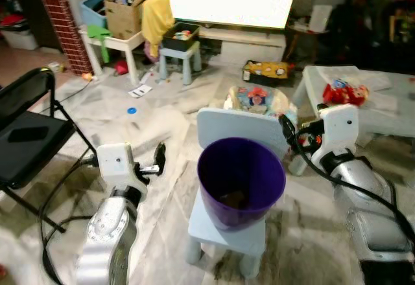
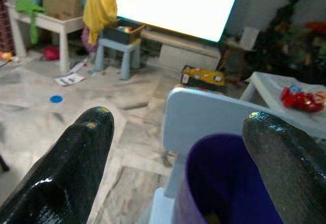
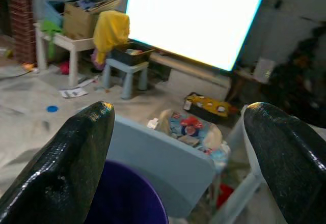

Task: Picking trash to rubbish bin

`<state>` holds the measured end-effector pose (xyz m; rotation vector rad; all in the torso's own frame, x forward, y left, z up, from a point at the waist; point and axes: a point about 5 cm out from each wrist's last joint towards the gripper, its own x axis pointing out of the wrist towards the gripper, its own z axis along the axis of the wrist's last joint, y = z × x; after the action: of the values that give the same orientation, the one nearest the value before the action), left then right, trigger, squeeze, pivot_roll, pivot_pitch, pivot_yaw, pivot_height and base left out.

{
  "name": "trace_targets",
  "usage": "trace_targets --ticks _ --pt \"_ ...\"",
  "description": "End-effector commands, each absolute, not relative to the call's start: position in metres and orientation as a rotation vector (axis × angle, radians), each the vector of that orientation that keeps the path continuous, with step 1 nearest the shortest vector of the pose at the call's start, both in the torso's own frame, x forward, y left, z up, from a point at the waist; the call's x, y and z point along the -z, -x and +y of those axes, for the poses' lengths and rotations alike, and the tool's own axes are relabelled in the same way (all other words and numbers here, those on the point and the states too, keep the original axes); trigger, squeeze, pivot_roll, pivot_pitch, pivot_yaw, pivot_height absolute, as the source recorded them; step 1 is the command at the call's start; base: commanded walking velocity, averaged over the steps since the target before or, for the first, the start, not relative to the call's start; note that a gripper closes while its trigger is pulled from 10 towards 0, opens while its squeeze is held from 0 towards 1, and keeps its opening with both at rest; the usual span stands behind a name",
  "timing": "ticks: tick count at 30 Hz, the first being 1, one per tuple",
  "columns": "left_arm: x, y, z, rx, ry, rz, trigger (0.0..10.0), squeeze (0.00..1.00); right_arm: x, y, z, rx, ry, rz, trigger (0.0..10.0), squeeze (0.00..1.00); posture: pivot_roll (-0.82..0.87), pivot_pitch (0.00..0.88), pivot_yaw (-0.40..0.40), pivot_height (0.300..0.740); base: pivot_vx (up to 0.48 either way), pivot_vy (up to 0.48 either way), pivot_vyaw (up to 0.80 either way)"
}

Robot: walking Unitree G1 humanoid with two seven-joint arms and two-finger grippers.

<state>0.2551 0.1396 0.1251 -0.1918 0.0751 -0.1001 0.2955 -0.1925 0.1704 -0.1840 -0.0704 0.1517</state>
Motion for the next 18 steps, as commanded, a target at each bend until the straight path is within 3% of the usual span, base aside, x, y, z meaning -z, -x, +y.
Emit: trace_targets --ticks 1,18 --pt "-0.1242 -0.2544 0.1482 0.069 0.174 0.08 10.0 0.0 -0.1748 -0.2968 -0.1866 -0.174 0.184 -0.085 10.0 0.0 0.06 0.016 -0.047 0.74 0.0 0.461 0.0" --pt "-0.1212 -0.2545 0.1472 0.067 0.17 0.095 10.0 0.0 -0.1755 -0.2976 -0.186 -0.178 0.188 -0.085 10.0 0.0 0.06 0.017 -0.05 0.74 0.0 0.471 0.0"
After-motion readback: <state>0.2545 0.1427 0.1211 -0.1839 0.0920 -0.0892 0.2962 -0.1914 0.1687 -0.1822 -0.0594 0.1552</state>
